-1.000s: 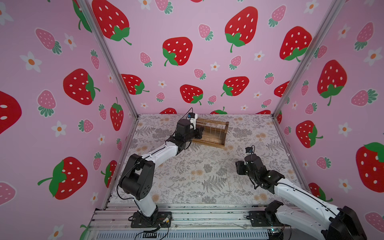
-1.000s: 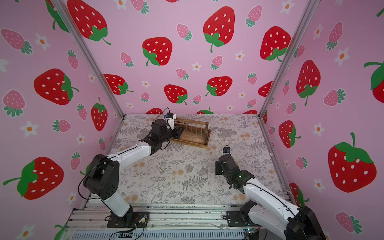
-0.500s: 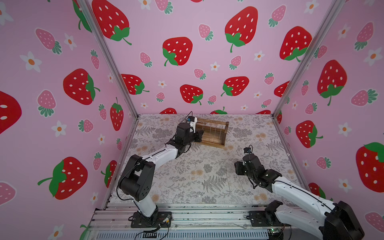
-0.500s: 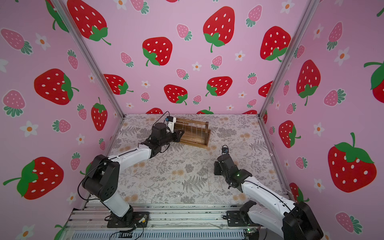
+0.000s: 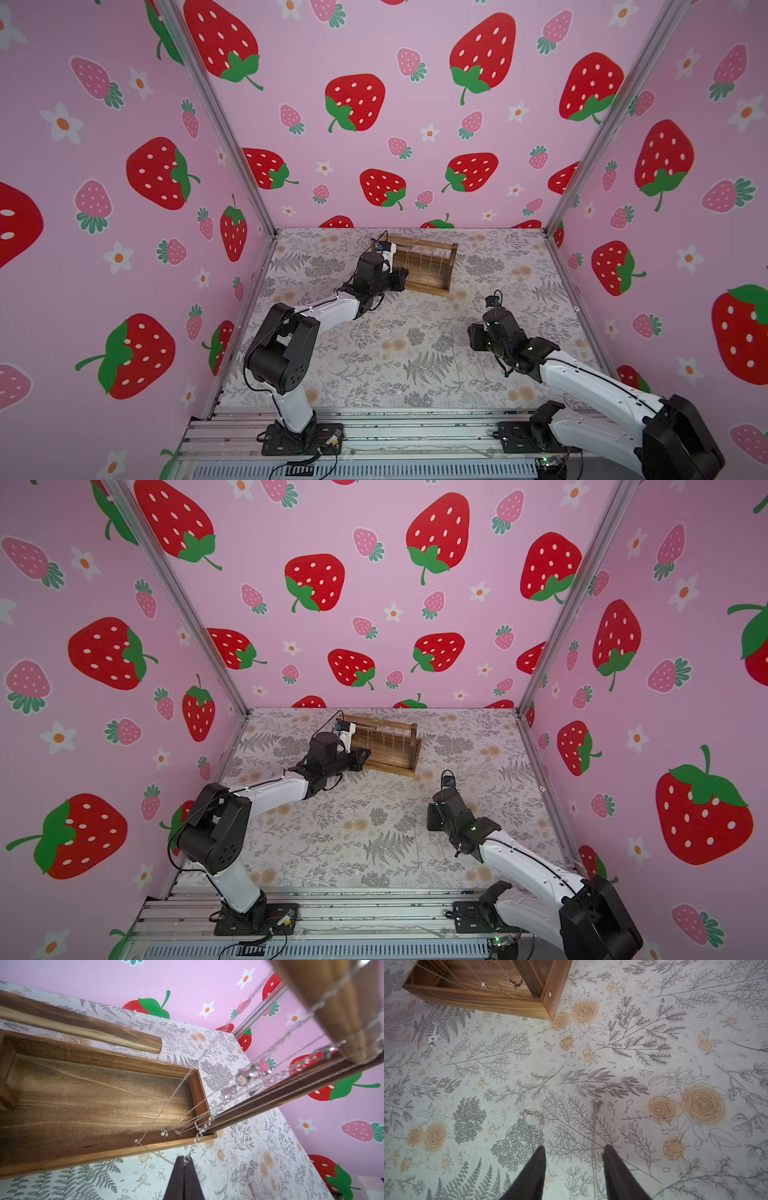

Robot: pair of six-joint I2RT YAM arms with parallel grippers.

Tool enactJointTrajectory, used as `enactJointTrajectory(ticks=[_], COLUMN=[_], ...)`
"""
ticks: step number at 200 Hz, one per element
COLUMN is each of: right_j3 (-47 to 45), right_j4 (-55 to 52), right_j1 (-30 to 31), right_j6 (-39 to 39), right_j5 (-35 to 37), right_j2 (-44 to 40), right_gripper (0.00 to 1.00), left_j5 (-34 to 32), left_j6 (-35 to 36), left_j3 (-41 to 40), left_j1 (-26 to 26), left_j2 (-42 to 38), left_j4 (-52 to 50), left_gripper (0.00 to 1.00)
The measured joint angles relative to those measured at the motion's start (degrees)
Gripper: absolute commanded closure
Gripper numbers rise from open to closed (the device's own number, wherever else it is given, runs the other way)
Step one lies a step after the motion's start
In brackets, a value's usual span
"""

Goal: Take the necklace off the jewelry display stand
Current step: Take off the necklace from the stand.

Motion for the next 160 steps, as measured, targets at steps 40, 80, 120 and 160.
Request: enactJointTrajectory(ticks=[40,80,120,160], right_j3=[0.0,0.0,0.0,0.0], right_j4=[0.0,0.0,0.0,0.0], right_j1=[0.0,0.0,0.0,0.0], right_j6=[0.0,0.0,0.0,0.0], right_j5=[-0.02,-0.31,-0.39,-0.37], right_j2=[0.0,0.0,-0.48,-0.63], right_gripper=[0.54,0.54,0.54,0.54], left_j5=[1.44,1.84,1.81,1.81], left_j6=[0.15,1.44,3.04,3.56], left_j3=[-0.15,1.18,6.29,9.77], left_j1=[0.0,-0.04,0.13,0.7], left_j2=[-1.11,-2.12,-1.86,-0.57], left_j4=[0.55,-0.37,-2.78,-3.23], left_gripper=[0.63,0.67,0.75,0.77])
